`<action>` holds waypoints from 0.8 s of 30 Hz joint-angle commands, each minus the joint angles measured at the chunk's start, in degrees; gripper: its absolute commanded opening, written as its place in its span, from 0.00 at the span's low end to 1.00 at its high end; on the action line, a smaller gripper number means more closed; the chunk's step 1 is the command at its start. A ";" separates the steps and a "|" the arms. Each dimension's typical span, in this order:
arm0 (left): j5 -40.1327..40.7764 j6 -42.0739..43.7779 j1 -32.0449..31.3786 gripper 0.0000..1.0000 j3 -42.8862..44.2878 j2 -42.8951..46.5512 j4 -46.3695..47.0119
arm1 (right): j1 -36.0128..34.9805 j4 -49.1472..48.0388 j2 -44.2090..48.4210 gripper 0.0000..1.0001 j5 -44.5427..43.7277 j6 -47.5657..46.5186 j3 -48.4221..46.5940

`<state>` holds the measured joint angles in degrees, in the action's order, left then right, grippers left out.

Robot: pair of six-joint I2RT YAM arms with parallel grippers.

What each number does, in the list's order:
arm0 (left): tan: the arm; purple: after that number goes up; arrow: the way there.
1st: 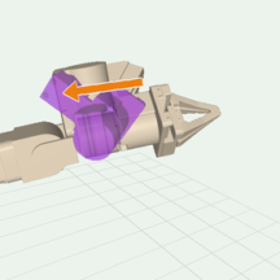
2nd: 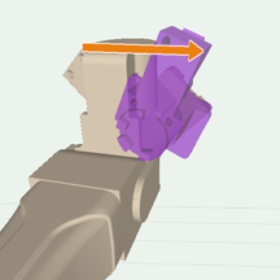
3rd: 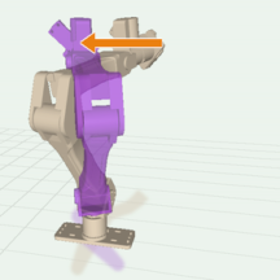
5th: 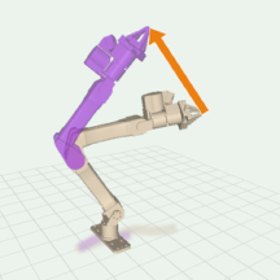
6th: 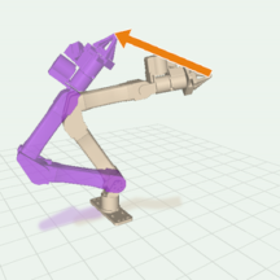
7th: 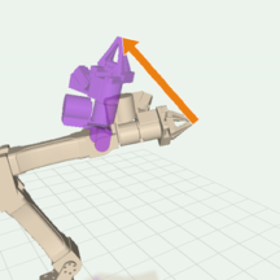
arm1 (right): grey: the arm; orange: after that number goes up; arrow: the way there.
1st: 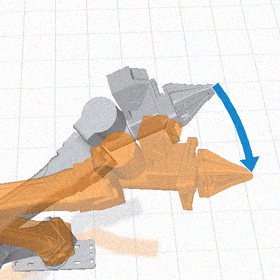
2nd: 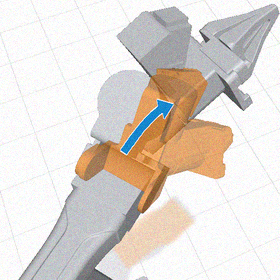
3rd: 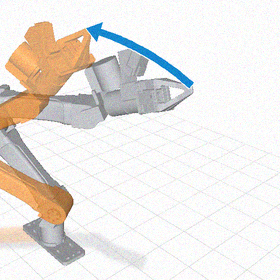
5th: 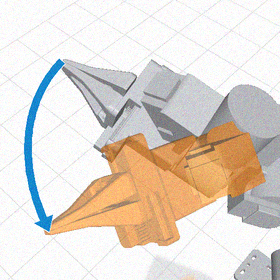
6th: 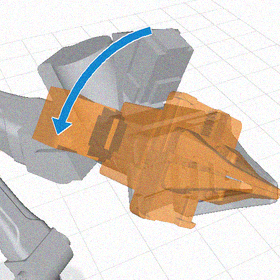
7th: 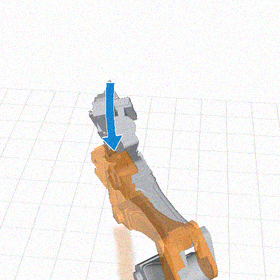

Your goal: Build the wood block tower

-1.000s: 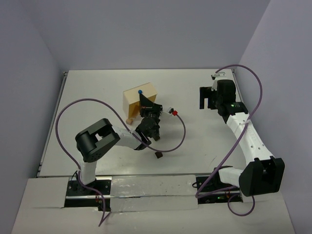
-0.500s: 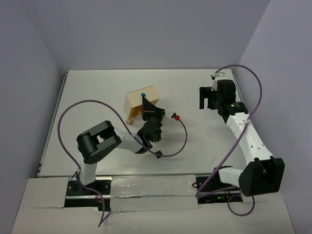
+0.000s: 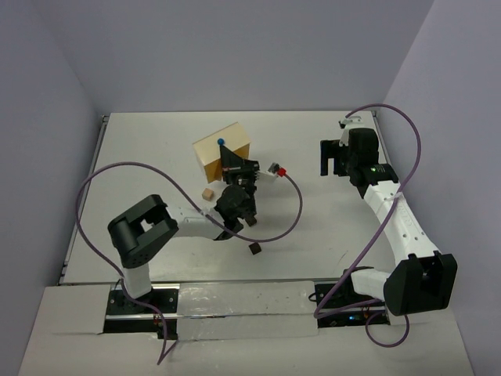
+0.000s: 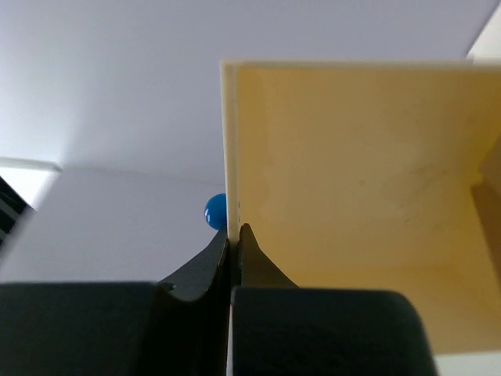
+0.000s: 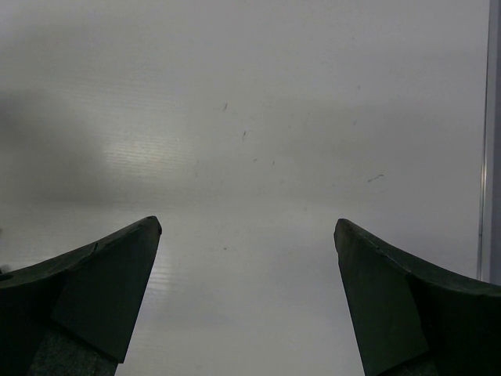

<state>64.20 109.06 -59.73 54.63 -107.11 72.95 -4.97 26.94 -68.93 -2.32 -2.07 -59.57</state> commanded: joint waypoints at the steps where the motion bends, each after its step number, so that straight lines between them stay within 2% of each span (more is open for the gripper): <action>1: 2.84 -18.38 0.90 0.00 -6.09 5.71 10.16 | 0.40 0.57 1.43 1.00 -1.74 -0.91 -2.51; 5: 2.75 -14.19 1.55 0.00 -5.96 3.80 17.09 | 0.49 0.57 1.07 1.00 -1.48 -0.70 -2.04; 9: 2.72 -20.76 1.80 0.00 -5.84 7.45 8.04 | 0.49 0.86 0.55 1.00 -0.91 -0.10 -2.71; 11: 2.57 -20.08 2.06 0.00 -6.15 7.88 6.83 | 0.40 1.00 0.75 1.00 -0.73 0.07 -3.09; 13: 1.39 -13.10 1.87 0.00 -6.19 6.57 13.67 | 0.40 0.98 1.02 1.00 -0.64 0.14 -2.97; 15: -3.80 3.60 0.61 0.00 -5.34 4.58 32.02 | 0.49 1.18 1.42 1.00 -1.09 -0.12 -2.83; 18: -7.75 6.39 -1.76 0.00 -6.97 1.87 33.68 | 0.47 1.29 1.86 1.00 -1.19 -0.49 -2.61; 24: -7.48 5.68 0.65 0.00 -6.07 -1.83 33.75 | 0.49 0.79 2.61 1.00 -1.57 -0.50 -1.76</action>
<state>59.32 110.63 -61.02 47.57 -107.40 74.08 -4.93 28.31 -68.87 -3.31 -2.44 -59.99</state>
